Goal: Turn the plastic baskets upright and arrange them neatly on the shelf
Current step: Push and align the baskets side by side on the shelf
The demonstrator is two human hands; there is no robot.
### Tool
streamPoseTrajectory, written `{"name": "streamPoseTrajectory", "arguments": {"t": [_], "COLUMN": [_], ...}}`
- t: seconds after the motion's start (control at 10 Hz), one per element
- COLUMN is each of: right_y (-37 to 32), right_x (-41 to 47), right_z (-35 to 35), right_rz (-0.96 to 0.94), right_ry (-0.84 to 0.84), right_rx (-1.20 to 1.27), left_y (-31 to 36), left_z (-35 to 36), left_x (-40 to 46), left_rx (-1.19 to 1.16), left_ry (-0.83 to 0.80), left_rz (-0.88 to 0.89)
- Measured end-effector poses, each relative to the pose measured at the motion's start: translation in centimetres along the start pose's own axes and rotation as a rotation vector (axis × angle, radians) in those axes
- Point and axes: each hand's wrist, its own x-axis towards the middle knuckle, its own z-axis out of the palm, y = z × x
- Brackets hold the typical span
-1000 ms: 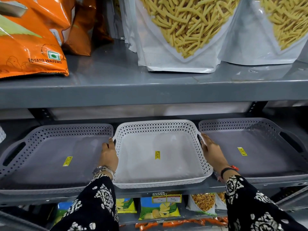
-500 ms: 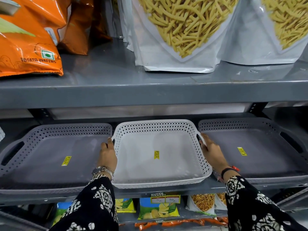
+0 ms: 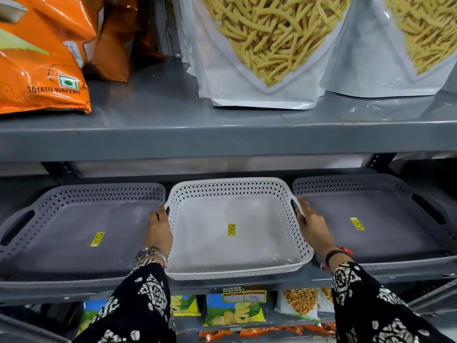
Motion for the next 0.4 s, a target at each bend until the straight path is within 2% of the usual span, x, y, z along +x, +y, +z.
{"name": "streamPoseTrajectory", "arguments": {"t": [0.1,0.3,0.4], "right_y": [0.2,0.0,-0.4], "right_x": [0.2,0.3,0.4], "right_z": [0.0,-1.0,-1.3], "right_rz": [0.005,-0.006,-0.016], "right_ry": [-0.01,-0.091,-0.049], "right_rx": [-0.01,-0.166,-0.241], "left_y": [-0.2,0.5,1.0], "left_z": [0.1,-1.0,-1.5], "left_x": [0.1,-0.5,-0.8], "left_rx": [0.022,0.221,0.221], "left_ry": [-0.004,-0.051,-0.007], "left_rz": [0.006,-0.046,-0.081]}}
